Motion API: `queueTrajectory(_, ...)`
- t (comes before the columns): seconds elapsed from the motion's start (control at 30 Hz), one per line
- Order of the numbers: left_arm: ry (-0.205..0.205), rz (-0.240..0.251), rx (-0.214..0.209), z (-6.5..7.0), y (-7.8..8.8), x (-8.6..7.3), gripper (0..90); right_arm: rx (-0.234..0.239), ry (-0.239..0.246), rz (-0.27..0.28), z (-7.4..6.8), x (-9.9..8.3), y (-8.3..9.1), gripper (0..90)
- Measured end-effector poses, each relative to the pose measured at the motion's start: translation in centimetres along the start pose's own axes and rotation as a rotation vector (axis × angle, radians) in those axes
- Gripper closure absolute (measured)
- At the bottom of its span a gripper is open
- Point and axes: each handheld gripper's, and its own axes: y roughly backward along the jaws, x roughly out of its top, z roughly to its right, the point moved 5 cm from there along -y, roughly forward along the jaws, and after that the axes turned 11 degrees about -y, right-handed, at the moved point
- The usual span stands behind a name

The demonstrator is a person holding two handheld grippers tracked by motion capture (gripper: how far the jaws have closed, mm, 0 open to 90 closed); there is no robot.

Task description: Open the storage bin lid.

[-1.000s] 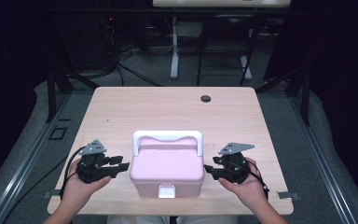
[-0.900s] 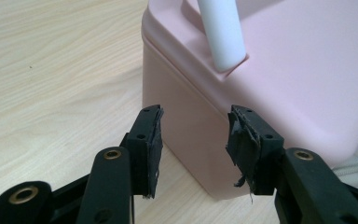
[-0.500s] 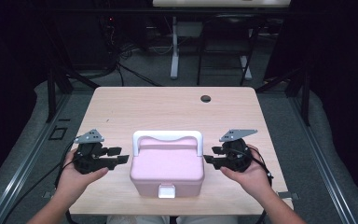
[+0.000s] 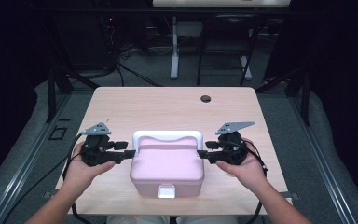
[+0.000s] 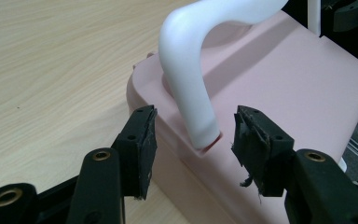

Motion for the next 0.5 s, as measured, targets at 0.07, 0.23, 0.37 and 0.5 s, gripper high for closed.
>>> queueTrajectory(0.07, 0.0, -0.006, -0.005, 0.0, -0.4, 0.1, 48.6, 0.0, 0.002, -0.01, 0.0, 0.0, -0.4, 52.2)
queueTrajectory(0.23, -0.008, -0.021, -0.019, 0.4, -1.1, 0.2, 49.2, 0.025, 0.002, -0.021, 0.0, 0.1, -0.9, 56.0)
queueTrajectory(0.37, -0.014, -0.025, -0.023, 0.6, -1.4, 0.3, 52.5, 0.023, 0.022, -0.029, -0.2, 0.1, -1.2, 59.2)
queueTrajectory(0.5, -0.042, -0.034, -0.008, 0.7, -1.3, 0.3, 55.6, 0.014, 0.031, -0.032, -0.2, 0.0, -1.1, 63.2)
